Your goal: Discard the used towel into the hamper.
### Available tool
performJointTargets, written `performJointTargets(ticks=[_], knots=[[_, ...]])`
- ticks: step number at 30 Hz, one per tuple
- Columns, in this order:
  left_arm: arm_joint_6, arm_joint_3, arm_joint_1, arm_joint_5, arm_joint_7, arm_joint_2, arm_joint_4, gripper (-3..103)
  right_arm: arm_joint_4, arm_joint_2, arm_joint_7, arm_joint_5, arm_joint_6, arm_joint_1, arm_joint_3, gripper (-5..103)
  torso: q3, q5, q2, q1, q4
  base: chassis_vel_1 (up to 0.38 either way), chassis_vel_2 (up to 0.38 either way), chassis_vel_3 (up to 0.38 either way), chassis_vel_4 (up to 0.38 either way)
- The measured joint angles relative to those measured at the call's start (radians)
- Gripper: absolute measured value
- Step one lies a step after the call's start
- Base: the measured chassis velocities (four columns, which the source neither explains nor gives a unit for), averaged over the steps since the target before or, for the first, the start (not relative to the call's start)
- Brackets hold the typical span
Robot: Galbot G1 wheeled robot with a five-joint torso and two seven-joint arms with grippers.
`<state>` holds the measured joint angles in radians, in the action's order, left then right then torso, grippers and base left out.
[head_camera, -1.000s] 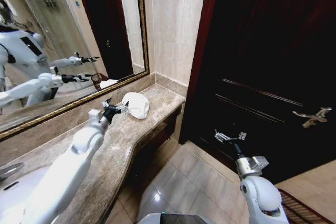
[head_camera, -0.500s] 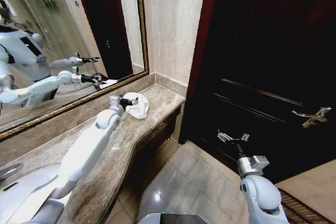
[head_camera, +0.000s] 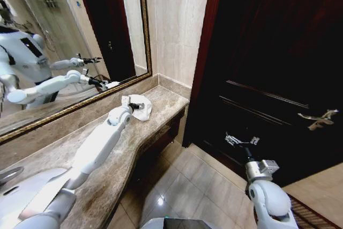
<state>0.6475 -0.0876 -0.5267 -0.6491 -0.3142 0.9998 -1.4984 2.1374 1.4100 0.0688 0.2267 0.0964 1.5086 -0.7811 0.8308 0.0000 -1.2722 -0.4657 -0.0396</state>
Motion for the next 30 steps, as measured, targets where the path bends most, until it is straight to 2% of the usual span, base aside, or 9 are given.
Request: performJointTargets(ticks=[8, 20, 30], knots=[[-0.014, 0.025, 0.017, 0.025, 0.012, 0.016, 0.035, 100, 0.036, 0.019, -0.033, 0.006, 0.022, -0.01, -0.006, 100, 0.0, 0.0, 0.0, 0.0, 0.0, 0.0, 0.0, 0.0, 0.0], [-0.008, 0.047, 0.009, 0.025, -0.003, 0.014, 0.018, 100, 0.097, 0.026, -0.04, 0.02, 0.004, 0.043, -0.033, 100, 0.0, -0.0001, 0.0, 0.0, 0.0001, 0.0, 0.0, 0.0, 0.0], [0.005, 0.049, 0.012, -0.009, -0.007, -0.003, 0.035, 100, 0.143, 0.042, -0.056, 0.042, 0.001, 0.06, -0.024, 100, 0.0, -0.0001, 0.0, 0.0, 0.0, 0.0, 0.0, 0.0, 0.0]])
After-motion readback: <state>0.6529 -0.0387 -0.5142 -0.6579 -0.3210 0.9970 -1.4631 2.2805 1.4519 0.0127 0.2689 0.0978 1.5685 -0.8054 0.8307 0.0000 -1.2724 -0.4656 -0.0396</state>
